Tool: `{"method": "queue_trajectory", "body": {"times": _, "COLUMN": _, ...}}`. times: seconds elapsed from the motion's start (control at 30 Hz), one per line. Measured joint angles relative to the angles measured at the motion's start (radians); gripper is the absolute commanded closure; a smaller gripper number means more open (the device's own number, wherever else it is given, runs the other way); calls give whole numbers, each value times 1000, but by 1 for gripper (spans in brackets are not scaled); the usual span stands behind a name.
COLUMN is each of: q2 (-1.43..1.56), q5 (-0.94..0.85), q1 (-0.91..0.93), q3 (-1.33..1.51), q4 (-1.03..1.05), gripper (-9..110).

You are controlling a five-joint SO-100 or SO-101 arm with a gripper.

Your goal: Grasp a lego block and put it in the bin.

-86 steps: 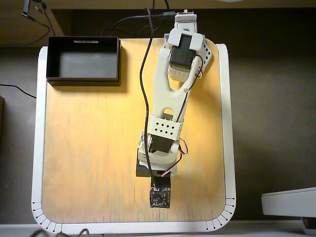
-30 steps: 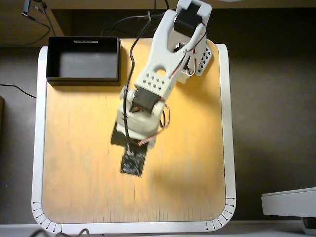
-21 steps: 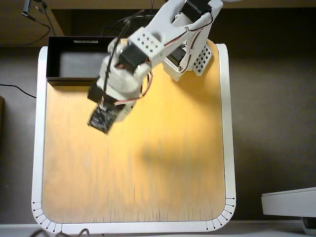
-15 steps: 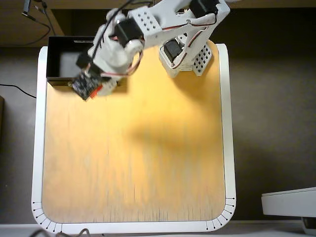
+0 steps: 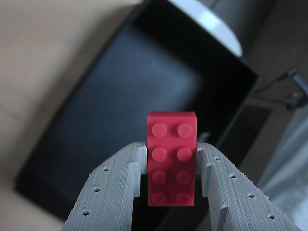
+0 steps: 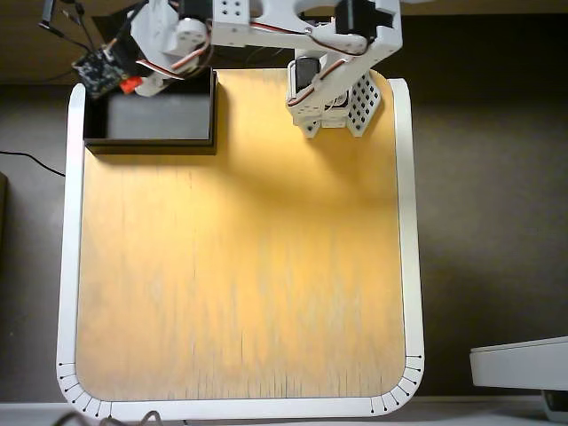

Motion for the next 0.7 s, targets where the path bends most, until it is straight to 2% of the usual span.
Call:
{"method": "queue_trajectory", "body": {"times": 0.23, "q2": -123, "q5": 21, "q1": 18, "q3": 0, "q4": -77, "gripper": 101}}
{"method": "queue_trajectory", "body": {"times": 0.7, "q2": -140, "q5": -3, "q1": -58, "q3": 43, "q4": -78, "gripper": 101}}
